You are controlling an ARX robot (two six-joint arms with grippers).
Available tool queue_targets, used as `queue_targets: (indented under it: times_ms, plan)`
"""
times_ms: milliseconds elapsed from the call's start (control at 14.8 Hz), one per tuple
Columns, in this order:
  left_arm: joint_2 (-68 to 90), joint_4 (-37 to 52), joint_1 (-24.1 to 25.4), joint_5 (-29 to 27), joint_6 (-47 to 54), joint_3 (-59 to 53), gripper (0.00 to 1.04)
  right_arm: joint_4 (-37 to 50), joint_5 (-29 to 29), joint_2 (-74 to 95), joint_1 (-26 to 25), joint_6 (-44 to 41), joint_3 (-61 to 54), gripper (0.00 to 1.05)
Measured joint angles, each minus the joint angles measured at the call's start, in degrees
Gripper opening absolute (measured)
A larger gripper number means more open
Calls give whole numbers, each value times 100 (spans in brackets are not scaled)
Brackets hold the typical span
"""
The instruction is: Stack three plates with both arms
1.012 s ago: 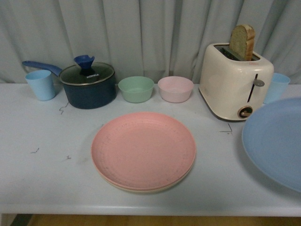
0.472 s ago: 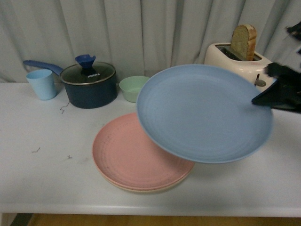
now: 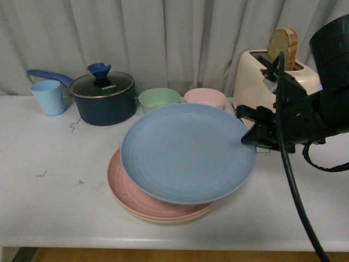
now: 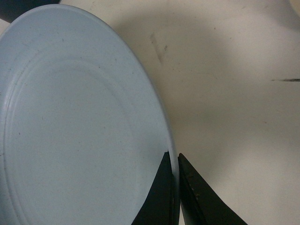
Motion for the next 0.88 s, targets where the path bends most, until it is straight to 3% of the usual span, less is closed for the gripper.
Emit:
queue_targets:
  times_ms: [540, 607, 810, 877]
  plan:
    - [0, 0, 0, 0, 0, 0, 98, -48, 247, 719, 299, 260, 472, 3]
    - [0, 0, 0, 0, 0, 0, 98, -74, 96, 833, 323, 313, 551, 13]
    - [0, 0, 0, 0, 0, 0, 98, -2, -15, 826, 313, 348, 549, 25]
    - [0, 0, 0, 0, 0, 0, 98, 149, -79, 769, 280, 356, 474, 36]
